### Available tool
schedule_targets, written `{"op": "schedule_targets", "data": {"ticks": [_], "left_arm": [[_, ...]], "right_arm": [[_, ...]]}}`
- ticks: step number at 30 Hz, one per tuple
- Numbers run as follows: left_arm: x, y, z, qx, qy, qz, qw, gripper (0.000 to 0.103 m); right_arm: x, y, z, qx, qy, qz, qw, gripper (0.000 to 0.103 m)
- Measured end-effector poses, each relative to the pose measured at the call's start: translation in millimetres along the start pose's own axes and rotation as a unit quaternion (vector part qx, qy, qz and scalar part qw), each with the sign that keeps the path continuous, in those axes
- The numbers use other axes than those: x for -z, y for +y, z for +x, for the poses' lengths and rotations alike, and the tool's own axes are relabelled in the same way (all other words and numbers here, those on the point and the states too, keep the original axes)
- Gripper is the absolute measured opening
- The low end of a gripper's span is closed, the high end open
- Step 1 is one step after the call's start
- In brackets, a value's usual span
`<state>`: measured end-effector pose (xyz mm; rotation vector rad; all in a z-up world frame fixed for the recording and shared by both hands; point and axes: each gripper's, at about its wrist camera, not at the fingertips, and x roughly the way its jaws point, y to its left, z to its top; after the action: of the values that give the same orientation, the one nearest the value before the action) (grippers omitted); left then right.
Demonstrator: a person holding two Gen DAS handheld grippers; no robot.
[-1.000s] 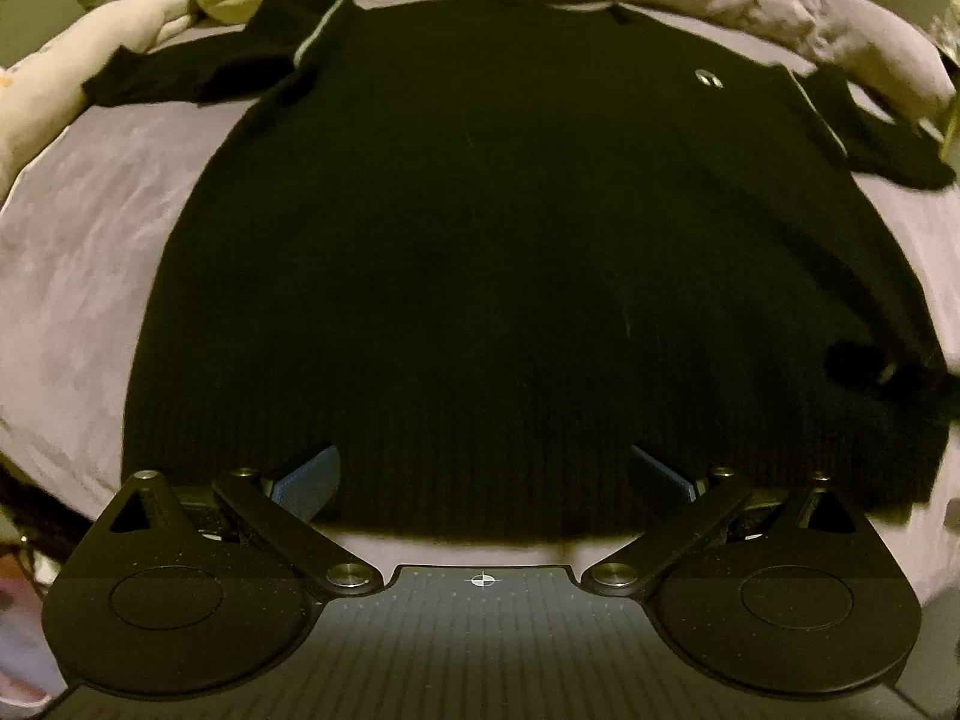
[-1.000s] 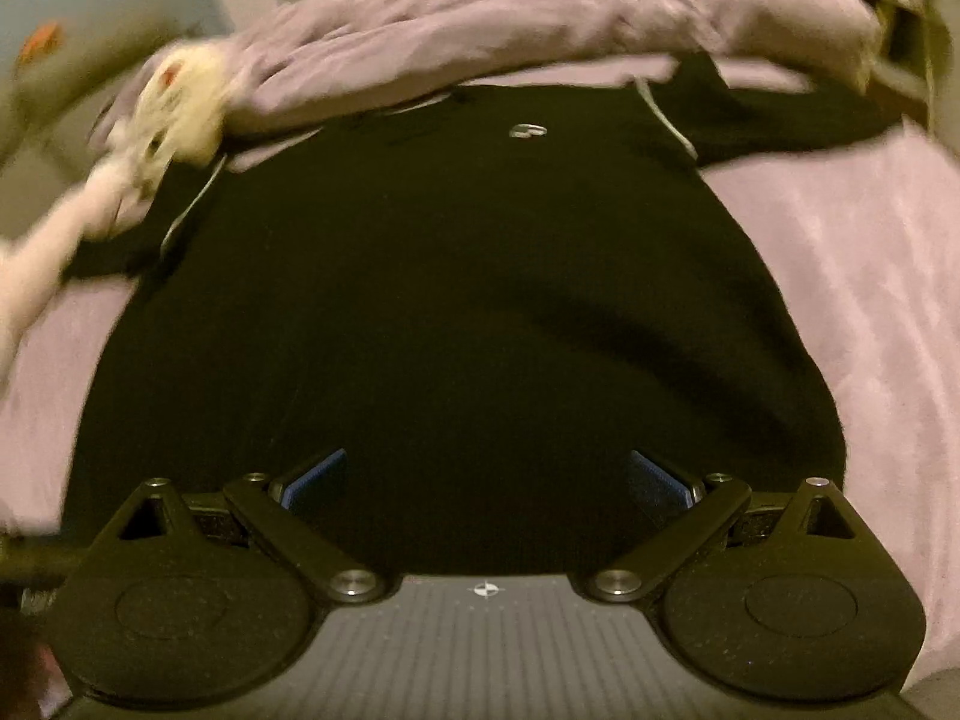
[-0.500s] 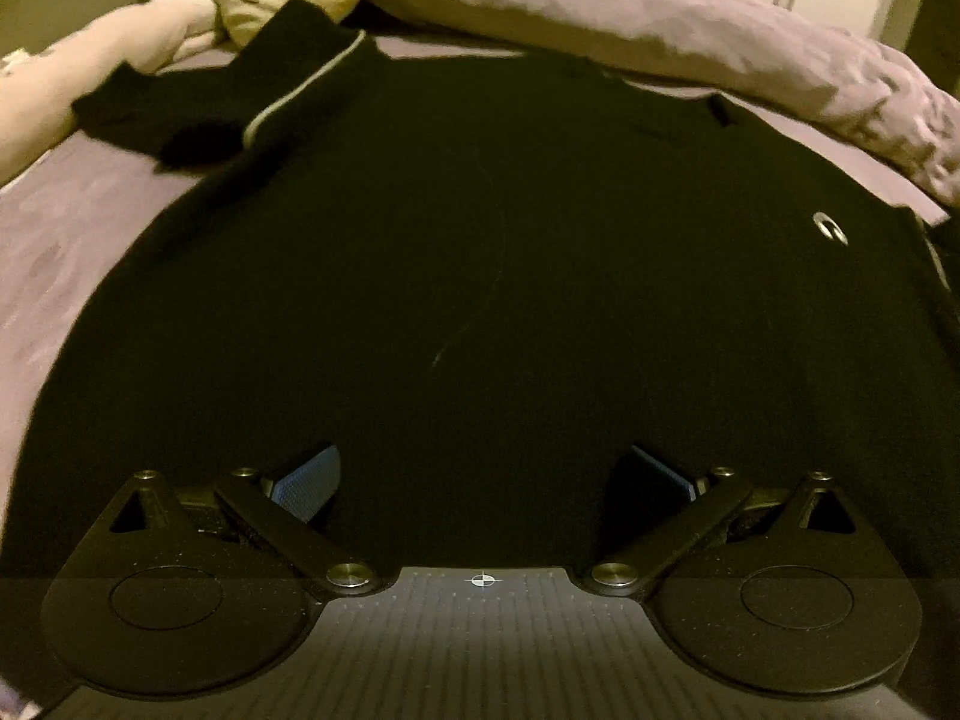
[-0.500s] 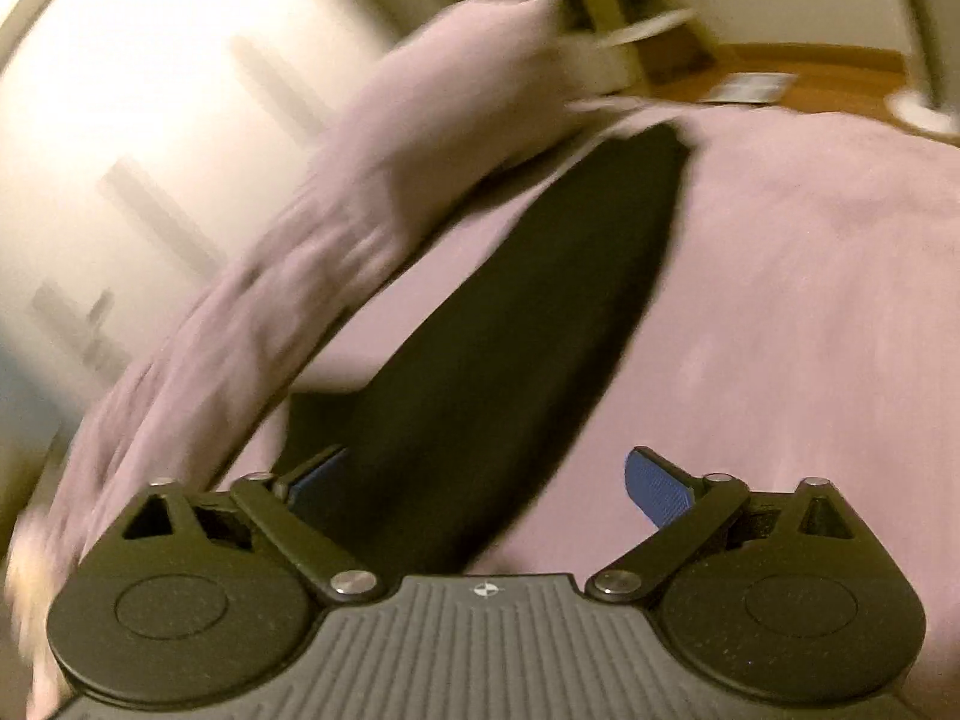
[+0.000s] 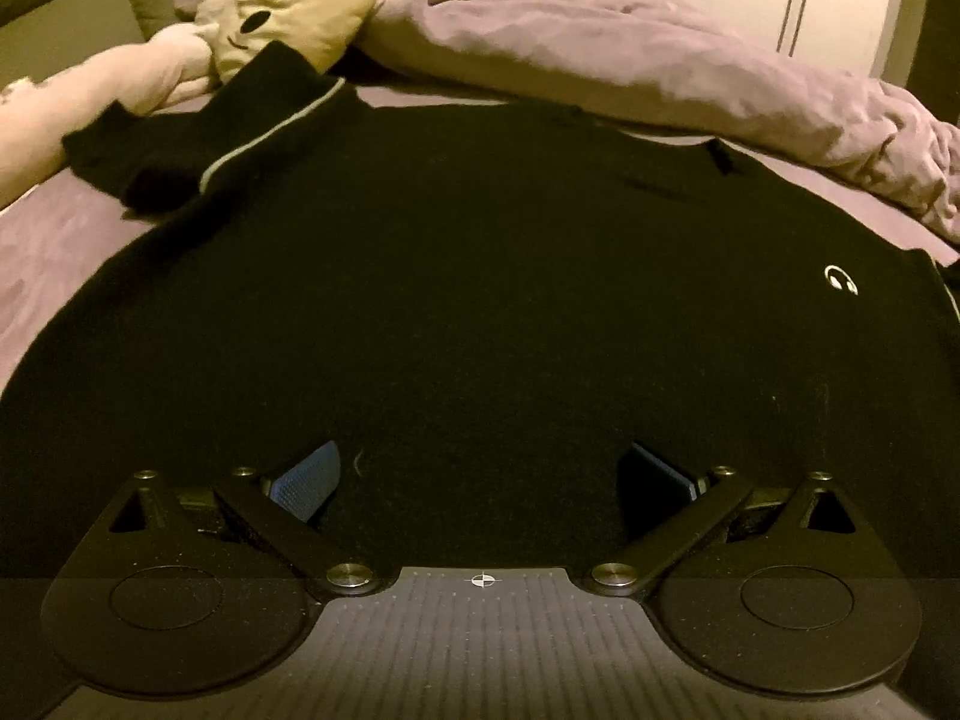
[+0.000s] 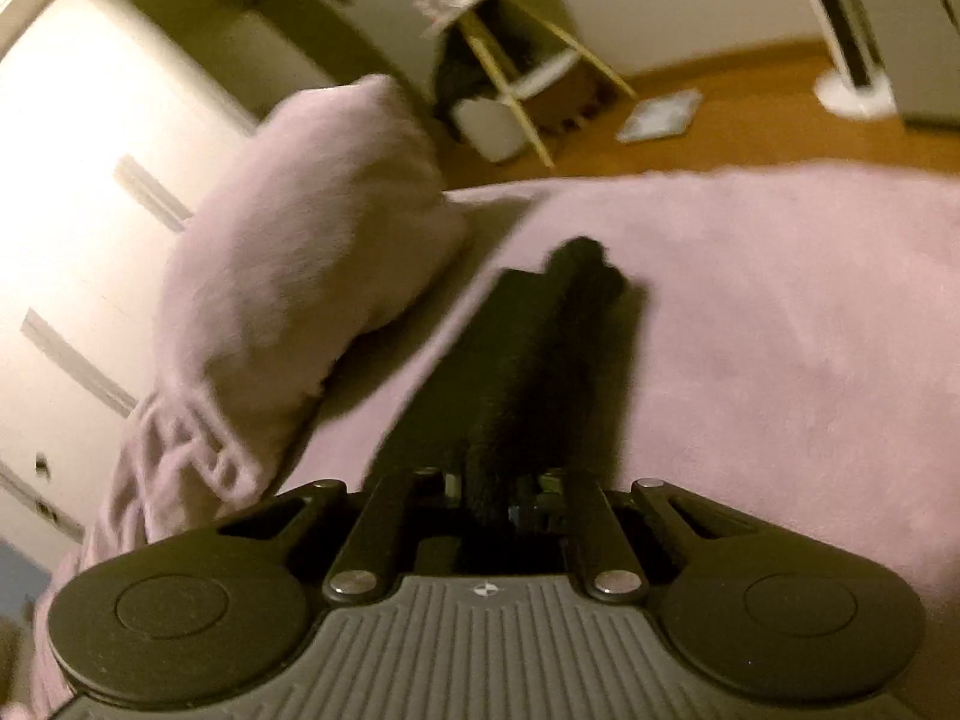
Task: Fold small clothes
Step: 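Grasp the sleeve nearest the right tool with the right tool, then fold the held sleeve across the sweater body and open the right tool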
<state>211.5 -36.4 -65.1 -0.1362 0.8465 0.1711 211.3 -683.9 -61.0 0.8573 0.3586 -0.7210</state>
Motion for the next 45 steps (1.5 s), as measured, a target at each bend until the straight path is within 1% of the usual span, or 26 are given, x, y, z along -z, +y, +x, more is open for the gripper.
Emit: {"op": "schedule_targets", "data": {"ticks": [2,5,8,10,11,13,15,16,19,21,23,24,26,29,32,33,34,36,39,40,41,43,45], "left_arm": [[0,2,0,0.005,0.001,-0.003,1.0000,0.103],[1,2,1,0.008,-0.002,0.000,1.0000,0.103],[-3,6,-4,0.017,0.008,-0.005,0.9998,0.103],[-5,12,-13,0.030,0.023,-0.011,0.9992,0.103],[-4,17,-19,0.036,0.029,-0.018,0.9988,0.103],[-2,29,-31,0.048,0.038,-0.031,0.9977,0.103],[0,42,-40,0.052,0.041,-0.037,0.9971,0.103],[2,49,-43,0.053,0.038,-0.038,0.9972,0.103],[6,66,-51,0.046,0.028,-0.027,0.9982,0.103],[9,77,-55,0.038,0.025,-0.020,0.9988,0.103],[11,88,-58,0.039,0.023,-0.018,0.9988,0.103],[11,94,-58,0.041,0.022,-0.020,0.9987,0.103],[10,104,-58,0.045,0.018,-0.030,0.9984,0.103],[8,114,-55,0.050,0.016,-0.045,0.9976,0.103],[5,117,-53,0.051,0.015,-0.044,0.9976,0.103],[4,117,-52,0.050,0.015,-0.044,0.9977,0.103],[4,116,-52,0.050,0.013,-0.044,0.9977,0.103],[2,116,-51,0.049,0.012,-0.047,0.9977,0.103],[-1,116,-49,0.051,0.007,-0.052,0.9973,0.103],[-3,115,-48,0.052,0.003,-0.053,0.9972,0.103],[-6,114,-47,0.054,-0.002,-0.052,0.9972,0.103],[-15,107,-43,0.064,-0.009,-0.045,0.9969,0.103],[-28,95,-37,0.081,-0.018,-0.036,0.9959,0.103]], "right_arm": [[-2,16,-15,-0.019,-0.010,-0.027,0.999,0.009],[8,47,-50,-0.061,-0.019,-0.070,0.995,0.009],[30,83,-87,-0.117,-0.008,-0.093,0.989,0.009],[46,106,-104,-0.144,0.004,-0.106,0.984,0.009],[58,122,-115,-0.160,0.013,-0.117,0.980,0.009],[81,148,-127,-0.174,0.028,-0.148,0.973,0.009],[117,181,-134,-0.187,0.050,-0.188,0.963,0.009],[131,193,-134,-0.192,0.059,-0.202,0.959,0.009],[189,233,-137,-0.205,0.085,-0.251,0.942,0.009],[222,253,-141,-0.212,0.098,-0.268,0.935,0.009],[252,270,-149,-0.219,0.110,-0.288,0.926,0.009],[265,278,-150,-0.220,0.112,-0.295,0.923,0.009],[292,287,-159,-0.224,0.114,-0.300,0.920,0.009],[327,297,-160,-0.223,0.117,-0.314,0.915,0.009],[362,306,-169,-0.216,0.106,-0.335,0.911,0.011],[371,308,-170,-0.221,0.105,-0.339,0.909,0.017],[377,310,-169,-0.228,0.111,-0.341,0.905,0.030],[388,313,-165,-0.244,0.157,-0.347,0.892,0.052],[383,300,-173,-0.269,0.188,-0.347,0.878,0.053],[379,293,-176,-0.275,0.192,-0.341,0.878,0.053],[370,281,-180,-0.277,0.193,-0.329,0.882,0.053],[353,257,-186,-0.259,0.184,-0.308,0.897,0.053],[335,224,-188,-0.226,0.179,-0.281,0.915,0.051]]}}
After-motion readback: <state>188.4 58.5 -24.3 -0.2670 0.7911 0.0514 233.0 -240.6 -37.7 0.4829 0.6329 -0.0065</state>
